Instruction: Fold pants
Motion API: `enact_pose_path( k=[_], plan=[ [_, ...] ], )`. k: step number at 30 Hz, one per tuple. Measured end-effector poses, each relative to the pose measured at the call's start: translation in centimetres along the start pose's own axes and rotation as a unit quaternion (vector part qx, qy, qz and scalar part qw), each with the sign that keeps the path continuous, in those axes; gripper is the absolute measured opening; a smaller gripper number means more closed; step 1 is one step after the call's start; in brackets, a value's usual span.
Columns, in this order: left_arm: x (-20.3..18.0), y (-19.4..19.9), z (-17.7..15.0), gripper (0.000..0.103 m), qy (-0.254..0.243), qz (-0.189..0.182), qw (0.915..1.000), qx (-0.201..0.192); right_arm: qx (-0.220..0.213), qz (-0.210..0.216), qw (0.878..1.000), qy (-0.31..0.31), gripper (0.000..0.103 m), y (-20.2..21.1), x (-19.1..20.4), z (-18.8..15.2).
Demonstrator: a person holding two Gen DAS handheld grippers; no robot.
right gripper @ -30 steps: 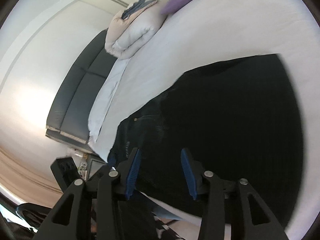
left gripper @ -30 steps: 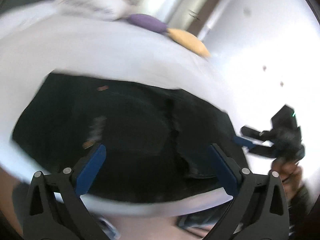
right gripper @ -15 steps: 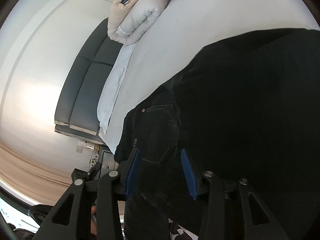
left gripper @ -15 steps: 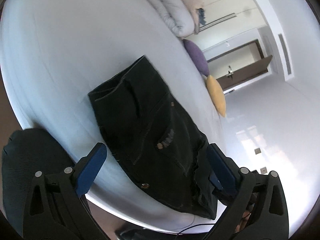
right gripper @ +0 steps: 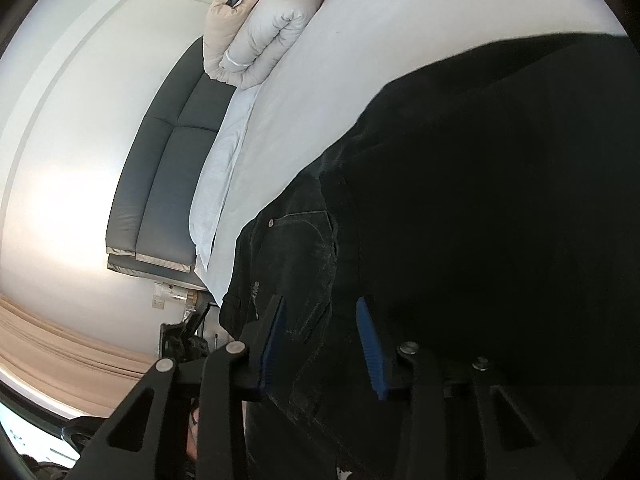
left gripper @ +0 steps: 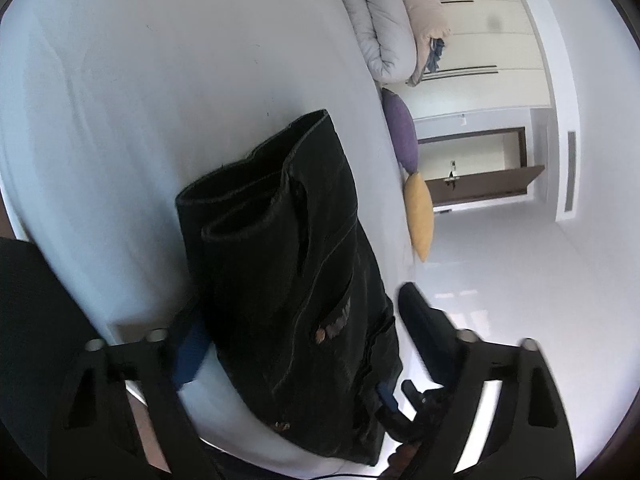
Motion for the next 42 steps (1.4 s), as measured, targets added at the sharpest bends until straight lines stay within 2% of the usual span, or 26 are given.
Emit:
enact_pose_path(
  k=[1, 3, 4, 6, 8, 11, 12, 13, 15, 19, 23, 28, 30, 31, 32, 33, 34, 37, 38, 39, 40, 42],
  plan=[
    [0.1, -0.2, 0.3, 0.065, 0.003, -0.001, 1.0, 0.0, 0.0, -0.003, 1.0, 0.005, 0.038, 0.0, 0.3, 0.2],
    [0.9, -0.2, 1.2, 0.035, 0.015, -0.001, 0.9999, 0.0, 0.001, -0.009, 1.0, 0.009, 0.037, -0.3, 0.7, 0.6],
    [1.3, -0.3, 1.6, 0.031, 0.022, 0.0, 0.9998, 0.0, 0.003, -0.016, 1.0, 0.012, 0.036, -0.5, 0.9, 0.9],
    [1.2, -0.3, 1.8, 0.027, 0.017, 0.003, 0.9998, -0.001, 0.008, -0.022, 1.0, 0.019, 0.032, -1.1, 1.3, 1.3],
    [0.1, -0.5, 2.0, 0.024, -0.013, 0.018, 0.9997, 0.003, 0.015, -0.034, 0.999, 0.028, 0.03, -1.9, 1.8, 1.8],
    [-2.8, -1.1, 2.0, 0.021, -0.089, 0.048, 0.9949, 0.005, 0.03, -0.051, 0.998, 0.032, 0.027, -3.5, 2.1, 2.4],
    [-3.6, -1.4, 1.8, 0.02, -0.104, 0.054, 0.9931, 0.006, 0.034, -0.061, 0.997, 0.033, 0.022, -4.0, 2.0, 2.5],
    [-4.5, -1.6, 1.6, 0.02, -0.124, 0.062, 0.9904, 0.007, 0.039, -0.069, 0.996, 0.032, 0.012, -4.5, 1.8, 2.7],
    [-6.1, -2.3, 1.3, 0.019, -0.169, 0.083, 0.982, 0.009, 0.044, -0.085, 0.995, 0.022, 0.0, -5.0, 1.0, 3.0],
    [-9.3, -3.9, 0.0, 0.019, -0.252, 0.111, 0.9611, 0.018, 0.046, -0.085, 0.995, 0.017, 0.0, -5.5, 0.1, 3.0],
    [-11.9, -3.7, -3.2, 0.017, -0.314, 0.118, 0.9417, 0.028, 0.037, -0.097, 0.994, 0.035, 0.0, -5.7, 0.0, 2.5],
    [-16.1, -6.2, -6.4, 0.017, -0.402, 0.116, 0.9069, 0.052, 0.035, -0.095, 0.994, 0.036, 0.0, -5.7, -0.3, 2.5],
    [-17.6, -7.1, -8.3, 0.017, -0.432, 0.112, 0.8924, 0.065, 0.036, -0.079, 0.996, 0.031, 0.0, -5.0, -0.3, 2.5],
    [-18.6, -8.1, -9.5, 0.017, -0.456, 0.11, 0.8799, 0.076, 0.037, -0.065, 0.997, 0.023, 0.005, -4.3, -0.4, 2.5],
    [-19.4, -9.2, -10.2, 0.017, -0.47, 0.107, 0.8719, 0.083, 0.037, -0.048, 0.998, 0.01, 0.014, -3.4, -0.7, 2.5],
    [-20.1, -10.3, -11.1, 0.017, -0.485, 0.104, 0.8633, 0.093, 0.03, -0.025, 0.999, 0.0, 0.038, -2.4, -1.1, 2.5],
    [-20.7, -11.4, -12.5, 0.017, -0.503, 0.1, 0.8517, 0.106, 0.016, 0.002, 1.0, -0.008, 0.054, -1.0, -1.5, 2.6],
    [-21.4, -14.9, -16.9, 0.017, -0.556, 0.095, 0.8119, 0.15, -0.026, 0.054, 0.998, -0.034, 0.065, 3.4, -4.0, 3.2],
    [-21.5, -17.1, -18.4, 0.017, -0.568, 0.094, 0.8008, 0.165, -0.036, 0.073, 0.995, -0.05, 0.069, 4.8, -5.2, 3.5],
    [-21.3, -18.3, -19.8, 0.017, -0.579, 0.093, 0.7899, 0.181, -0.044, 0.089, 0.993, -0.065, 0.078, 6.0, -6.4, 3.7],
    [-20.8, -19.6, -21.6, 0.017, -0.591, 0.096, 0.7752, 0.201, -0.053, 0.094, 0.991, -0.077, 0.082, 7.2, -7.5, 3.9],
    [-19.6, -21.1, -24.3, 0.017, -0.607, 0.103, 0.7533, 0.232, -0.059, 0.081, 0.992, -0.07, 0.084, 8.6, -8.6, 4.0]
  ],
)
Point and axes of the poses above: each gripper's, at about its wrist camera, not at the fingertips, and y roughly against the way its jaws point, x to its left, z to its top, the point moved 2 cm from there along -y, roughly the way its jaws point, and after that the axes turned 13 degrees about -z, right-handed, at the moved point
